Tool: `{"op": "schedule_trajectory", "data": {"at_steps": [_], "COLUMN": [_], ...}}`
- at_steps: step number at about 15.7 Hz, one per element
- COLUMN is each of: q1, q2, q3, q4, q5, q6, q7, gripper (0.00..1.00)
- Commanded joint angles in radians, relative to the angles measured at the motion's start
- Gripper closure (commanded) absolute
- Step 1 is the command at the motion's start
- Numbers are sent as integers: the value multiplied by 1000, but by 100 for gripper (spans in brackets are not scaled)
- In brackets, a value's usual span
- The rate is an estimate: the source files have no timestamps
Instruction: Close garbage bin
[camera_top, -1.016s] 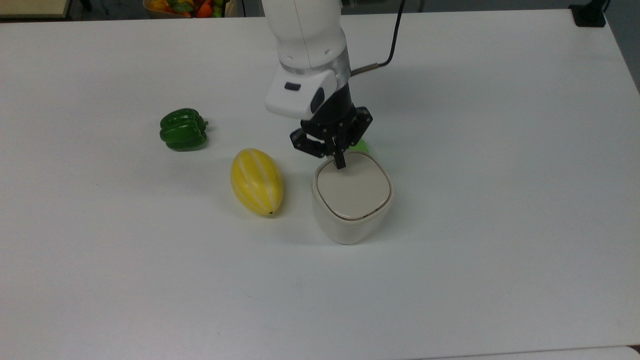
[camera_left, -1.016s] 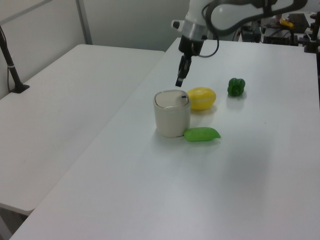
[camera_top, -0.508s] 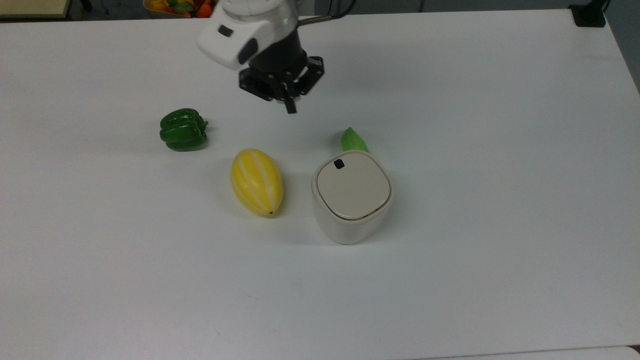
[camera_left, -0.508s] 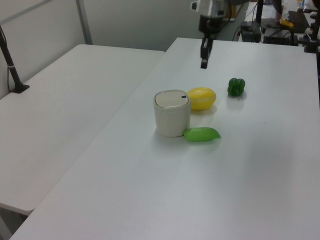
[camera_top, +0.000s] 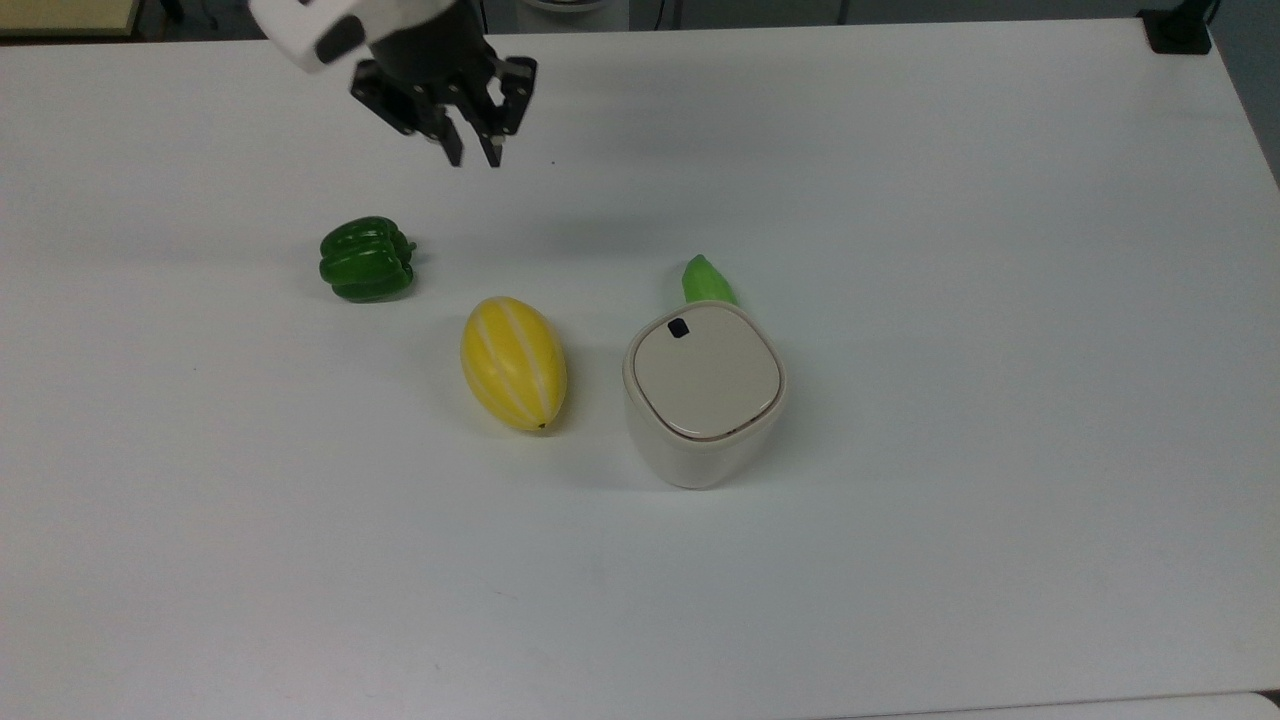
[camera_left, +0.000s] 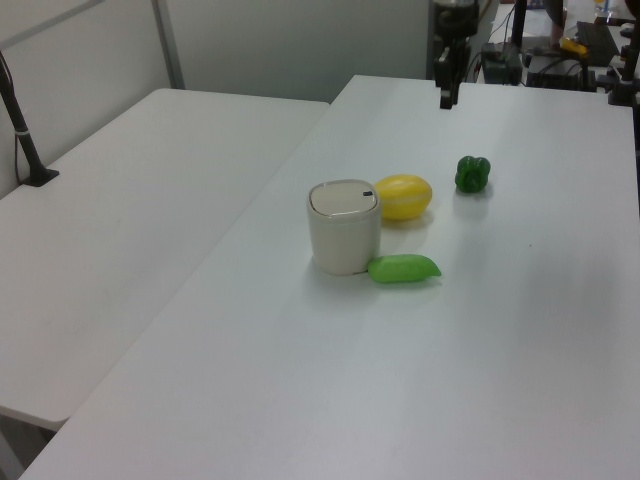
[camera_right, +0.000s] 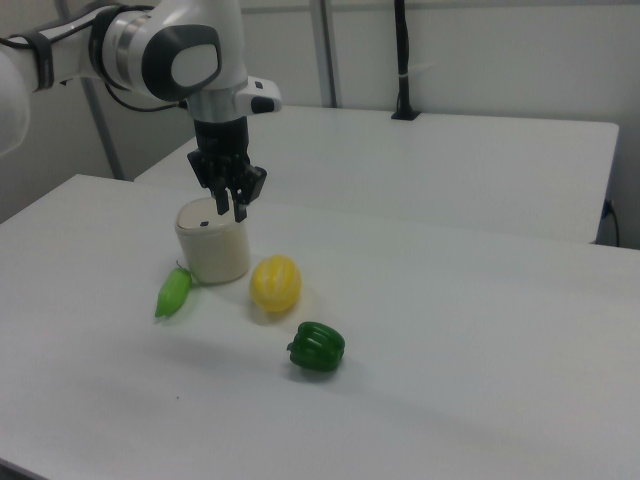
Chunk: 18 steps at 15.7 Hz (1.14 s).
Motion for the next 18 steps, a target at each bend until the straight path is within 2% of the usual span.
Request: {"op": "schedule_trajectory", "data": {"at_steps": [1, 4, 5, 10, 13, 18], "q1": [1, 1, 1, -14, -2, -9], "q2": [-92, -111, -121, -138, -138, -138], "q3": [1, 1, 4, 3, 4, 4], "q4": [-82, -80, -80, -80, -80, -77], "q5": [-11, -33, -54, -65, -97, -99], "q6": [-20, -51, -65, -89, -88, -89], "q7": [26, 156, 159, 103, 107, 105], "gripper": [0, 0, 0, 0, 0, 0]}}
